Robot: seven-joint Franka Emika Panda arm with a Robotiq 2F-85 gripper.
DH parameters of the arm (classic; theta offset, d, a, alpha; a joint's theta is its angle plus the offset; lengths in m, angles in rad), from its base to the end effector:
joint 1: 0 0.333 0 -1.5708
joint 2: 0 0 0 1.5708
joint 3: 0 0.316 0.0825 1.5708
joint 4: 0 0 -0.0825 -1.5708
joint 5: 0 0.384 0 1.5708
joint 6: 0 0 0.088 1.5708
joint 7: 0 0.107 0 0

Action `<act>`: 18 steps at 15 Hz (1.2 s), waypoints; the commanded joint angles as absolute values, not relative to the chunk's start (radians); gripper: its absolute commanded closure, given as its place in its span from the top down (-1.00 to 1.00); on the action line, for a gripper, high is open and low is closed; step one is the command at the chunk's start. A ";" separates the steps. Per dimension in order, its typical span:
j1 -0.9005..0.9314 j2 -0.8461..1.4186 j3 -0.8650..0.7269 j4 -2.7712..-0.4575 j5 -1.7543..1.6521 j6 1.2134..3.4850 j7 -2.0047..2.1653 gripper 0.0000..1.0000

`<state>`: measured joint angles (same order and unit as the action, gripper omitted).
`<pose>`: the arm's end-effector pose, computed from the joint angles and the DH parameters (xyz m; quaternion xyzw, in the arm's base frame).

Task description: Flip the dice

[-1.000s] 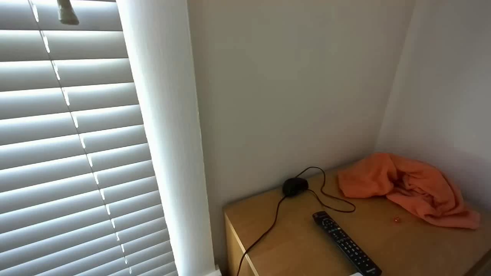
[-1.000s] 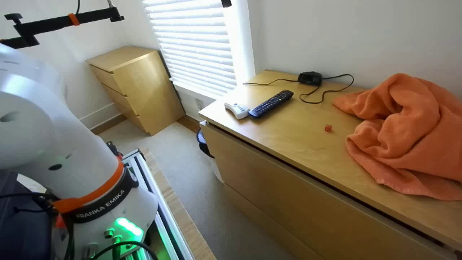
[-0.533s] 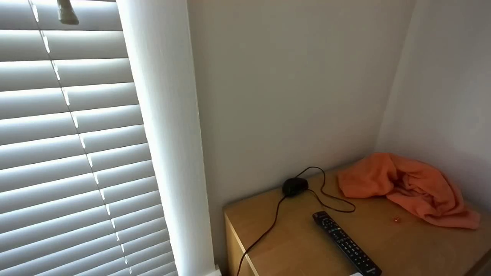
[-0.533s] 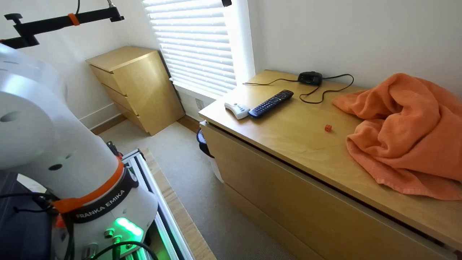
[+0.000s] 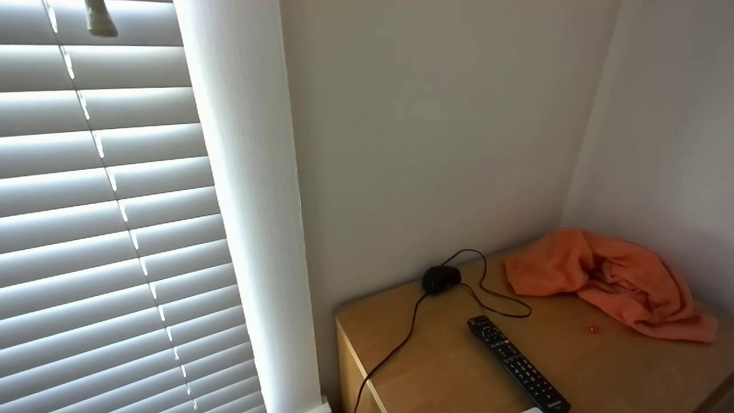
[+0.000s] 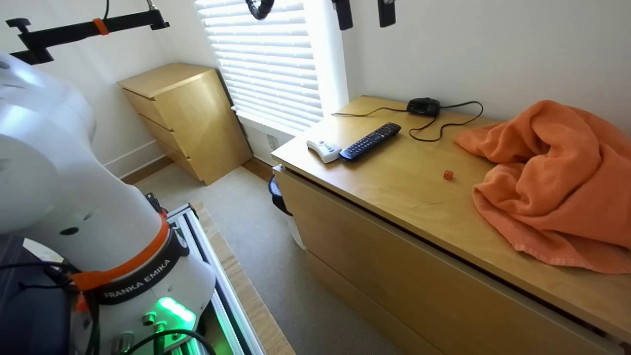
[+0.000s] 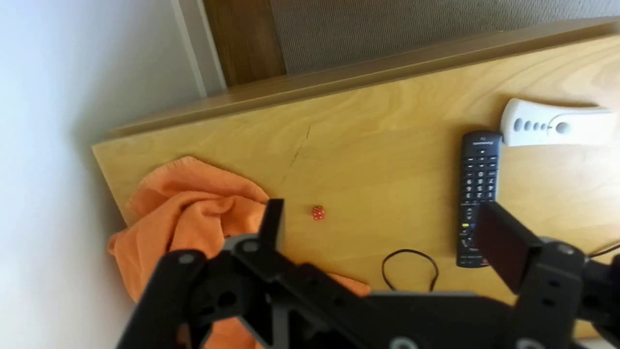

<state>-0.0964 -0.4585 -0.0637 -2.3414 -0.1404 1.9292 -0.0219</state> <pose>0.4109 -0.0785 0.5106 0.9975 -0.0429 0.0184 0.0540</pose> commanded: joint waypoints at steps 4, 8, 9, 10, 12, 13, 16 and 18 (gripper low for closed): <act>-0.154 -0.152 -0.125 -2.213 -0.055 1.987 0.164 1.00; -0.177 0.015 -0.162 -2.139 0.038 2.044 0.258 1.00; -0.164 -0.066 -0.151 -2.190 -0.003 2.030 0.211 1.00; -0.168 -0.028 -0.158 -2.172 0.008 2.041 0.226 1.00; -0.172 0.018 -0.165 -2.146 0.018 2.046 0.237 1.00; -0.172 0.025 -0.165 -2.141 0.019 2.046 0.242 1.00; -0.187 0.109 -0.179 -2.084 0.103 2.032 0.291 1.00; -0.197 0.168 -0.187 -2.059 0.194 2.033 0.299 1.00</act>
<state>-0.1788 0.0600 -0.1708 -2.1220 0.0816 2.0486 0.2832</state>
